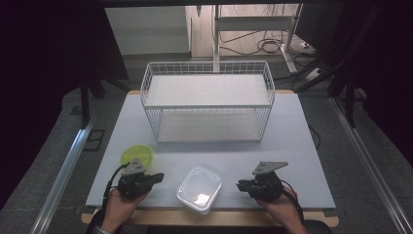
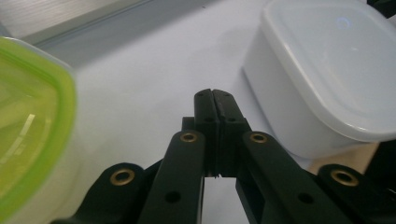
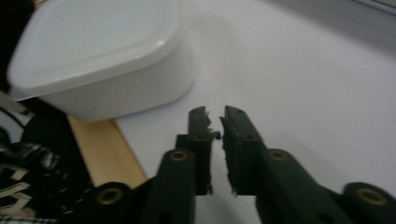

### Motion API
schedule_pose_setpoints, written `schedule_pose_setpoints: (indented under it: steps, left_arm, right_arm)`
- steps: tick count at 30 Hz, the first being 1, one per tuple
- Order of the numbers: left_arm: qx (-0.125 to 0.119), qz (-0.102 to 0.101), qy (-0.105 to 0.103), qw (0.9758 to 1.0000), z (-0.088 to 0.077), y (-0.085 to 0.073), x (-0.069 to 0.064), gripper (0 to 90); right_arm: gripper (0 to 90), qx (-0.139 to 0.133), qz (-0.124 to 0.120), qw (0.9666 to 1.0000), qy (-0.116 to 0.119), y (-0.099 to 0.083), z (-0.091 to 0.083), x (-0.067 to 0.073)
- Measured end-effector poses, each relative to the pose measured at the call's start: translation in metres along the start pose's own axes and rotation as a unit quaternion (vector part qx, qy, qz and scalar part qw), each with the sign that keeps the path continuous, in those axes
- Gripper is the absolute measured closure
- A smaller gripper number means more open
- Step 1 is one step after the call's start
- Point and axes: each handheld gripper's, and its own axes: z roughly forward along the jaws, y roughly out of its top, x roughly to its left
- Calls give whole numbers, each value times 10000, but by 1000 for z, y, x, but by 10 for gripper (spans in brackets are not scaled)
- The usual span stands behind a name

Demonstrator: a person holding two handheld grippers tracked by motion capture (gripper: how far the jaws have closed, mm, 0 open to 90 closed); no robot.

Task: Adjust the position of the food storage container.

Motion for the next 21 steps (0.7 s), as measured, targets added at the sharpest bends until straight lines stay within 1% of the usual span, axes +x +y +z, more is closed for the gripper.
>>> schedule_pose_setpoints:
  steps: [1,2,4,6,7,8,9,10,11,16,19,21]
  left_arm:
    - [-10,17,-13,10000,-1,-1,-2,899]
    - [-44,19,-69,10000,-2,-4,-7,897]
    - [-48,17,-101,9999,-2,-5,-9,897]
    - [25,117,-241,9996,0,-9,-19,897]
    - [25,117,-241,9996,0,-9,-19,895]
    - [62,164,-305,9994,1,-11,-24,895]
    - [97,208,-376,9990,2,-12,-28,894]
    - [97,208,-376,9990,2,-12,-28,893]
    - [146,270,-445,9985,2,-14,-33,891]
    - [198,254,-540,9980,1,-20,-43,885]
    - [235,299,-543,9978,2,-22,-46,881]
    - [286,331,-546,9975,4,-22,-48,879]
  right_arm:
    - [834,0,0,10000,0,0,0,0]
    - [872,45,-120,9999,96,1,2,7]
    - [889,121,-208,9995,205,2,6,12]
    - [891,199,-254,9990,323,2,9,19]
    - [891,243,-307,9984,402,2,12,22]
    - [891,262,-309,9982,442,3,13,25]
    - [891,283,-334,9978,504,3,14,28]
    - [891,302,-359,9972,586,3,16,31]
    - [891,307,-391,9967,643,3,17,33]
    - [891,318,-439,9941,935,6,24,42]
    - [891,354,-463,9926,1062,8,30,47]
    - [890,360,-482,9921,1102,9,32,49]
